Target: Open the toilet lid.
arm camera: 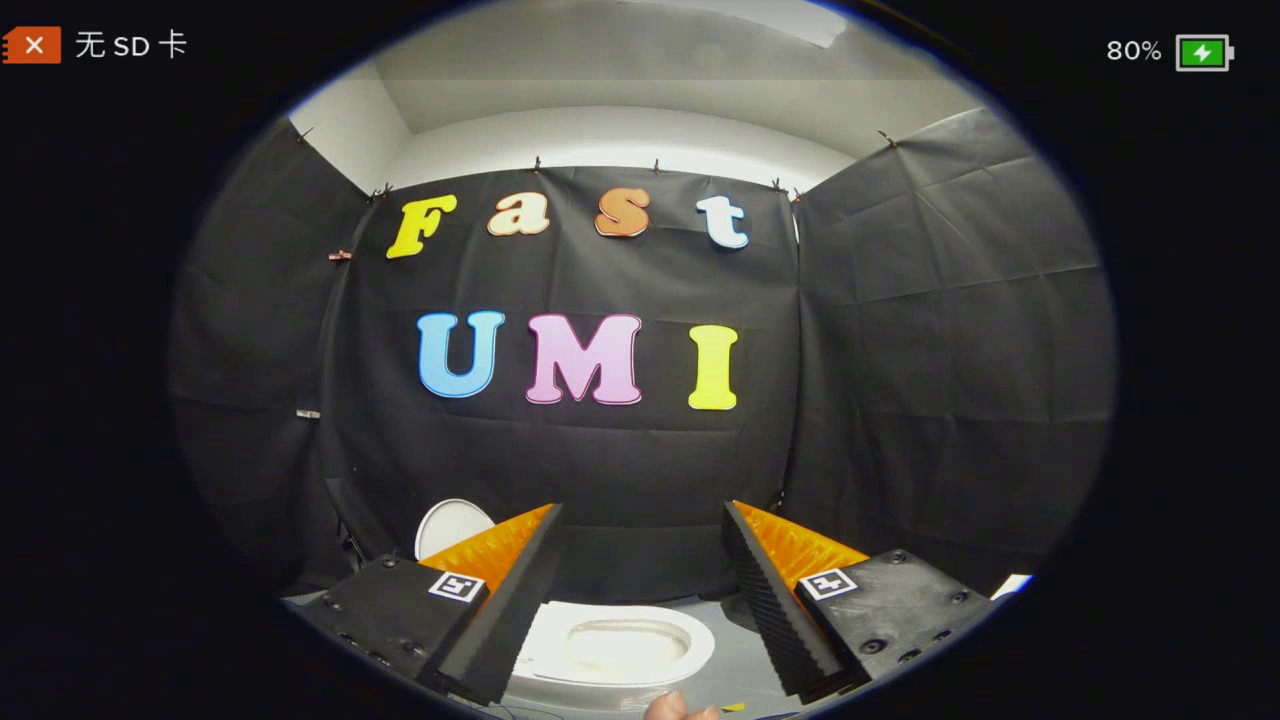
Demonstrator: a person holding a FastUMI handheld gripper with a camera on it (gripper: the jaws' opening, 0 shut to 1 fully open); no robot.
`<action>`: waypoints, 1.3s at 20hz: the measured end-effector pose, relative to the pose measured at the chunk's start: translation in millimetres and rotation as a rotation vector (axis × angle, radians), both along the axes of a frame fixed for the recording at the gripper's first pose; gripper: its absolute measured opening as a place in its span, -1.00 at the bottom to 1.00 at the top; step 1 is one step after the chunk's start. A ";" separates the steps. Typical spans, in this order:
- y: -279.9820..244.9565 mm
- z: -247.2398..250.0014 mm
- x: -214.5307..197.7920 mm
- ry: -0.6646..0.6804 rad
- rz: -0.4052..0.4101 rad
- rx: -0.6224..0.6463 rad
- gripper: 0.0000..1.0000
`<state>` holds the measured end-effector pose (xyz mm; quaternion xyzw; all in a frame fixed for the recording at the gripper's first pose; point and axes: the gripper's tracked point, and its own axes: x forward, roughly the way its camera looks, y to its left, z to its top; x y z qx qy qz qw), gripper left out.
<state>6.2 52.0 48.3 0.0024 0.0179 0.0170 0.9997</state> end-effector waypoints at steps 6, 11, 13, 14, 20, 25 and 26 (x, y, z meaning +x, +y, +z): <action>-4.2 3.3 -3.8 -0.012 -0.020 -0.003 0.97; -2.4 1.3 -4.3 -0.009 -0.017 -0.003 0.97; -2.1 0.2 -5.4 -0.007 -0.017 -0.001 0.97; -1.7 0.6 -5.9 -0.008 -0.018 -0.003 0.97; -5.3 2.7 -6.3 -0.017 -0.029 -0.007 0.97; -8.7 0.9 -8.1 -0.013 -0.032 -0.018 0.97; -8.9 1.7 -8.2 -0.018 -0.032 -0.017 0.96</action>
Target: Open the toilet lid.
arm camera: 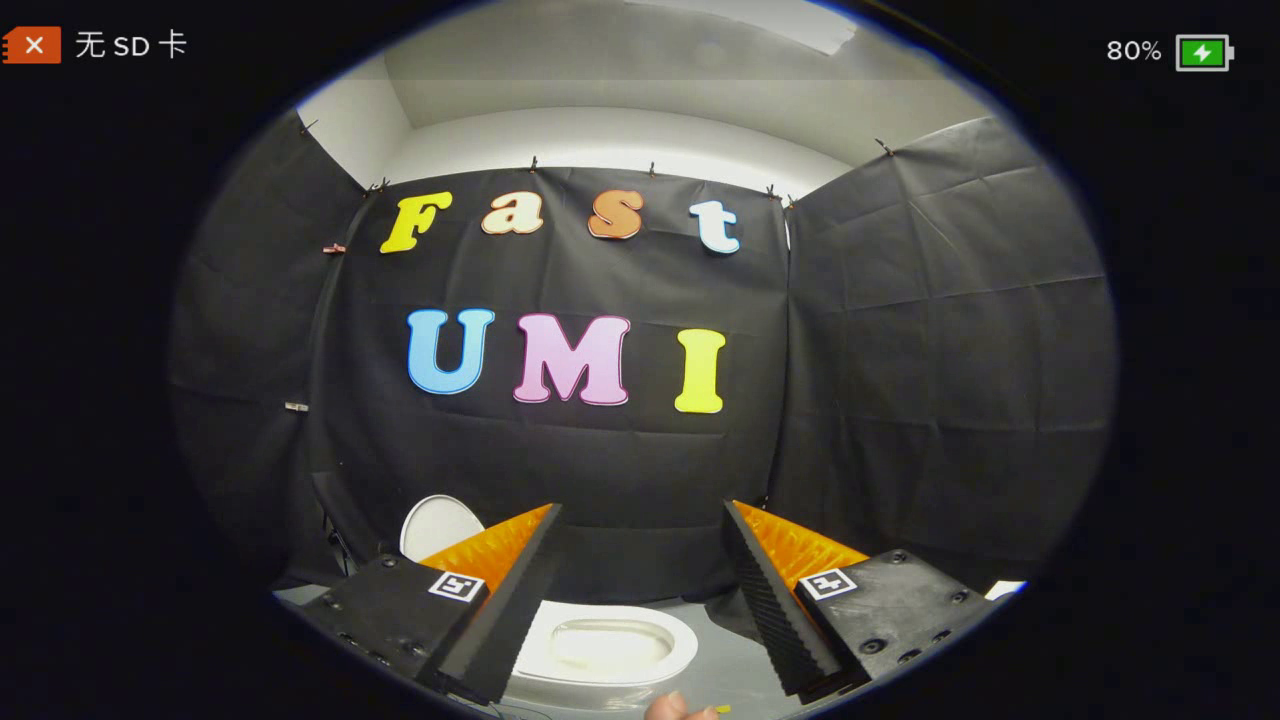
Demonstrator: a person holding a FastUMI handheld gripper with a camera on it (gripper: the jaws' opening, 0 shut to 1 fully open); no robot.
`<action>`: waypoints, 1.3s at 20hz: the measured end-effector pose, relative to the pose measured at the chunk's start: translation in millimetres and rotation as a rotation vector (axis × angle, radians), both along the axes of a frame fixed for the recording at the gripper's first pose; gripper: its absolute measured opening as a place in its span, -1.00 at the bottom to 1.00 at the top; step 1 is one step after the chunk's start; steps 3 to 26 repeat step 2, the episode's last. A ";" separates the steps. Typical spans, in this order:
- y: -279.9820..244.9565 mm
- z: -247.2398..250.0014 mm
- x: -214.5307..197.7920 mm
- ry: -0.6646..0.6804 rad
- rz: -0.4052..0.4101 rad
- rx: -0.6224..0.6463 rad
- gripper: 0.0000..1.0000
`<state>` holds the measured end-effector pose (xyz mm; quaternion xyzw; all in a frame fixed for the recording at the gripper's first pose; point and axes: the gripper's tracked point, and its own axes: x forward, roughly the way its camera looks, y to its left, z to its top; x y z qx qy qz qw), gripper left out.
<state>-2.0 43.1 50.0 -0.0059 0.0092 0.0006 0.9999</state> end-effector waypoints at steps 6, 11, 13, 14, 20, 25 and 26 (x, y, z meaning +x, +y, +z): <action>3.3 -2.3 0.0 0.003 0.011 0.007 0.96; 3.3 -2.3 0.0 0.003 0.011 0.007 0.96; 3.3 -2.3 0.0 0.003 0.011 0.007 0.96; 3.3 -2.3 0.0 0.003 0.011 0.007 0.96; 3.3 -2.3 0.0 0.003 0.011 0.007 0.96; 3.3 -2.3 0.0 0.003 0.011 0.007 0.96; 3.3 -2.3 0.0 0.003 0.011 0.007 0.96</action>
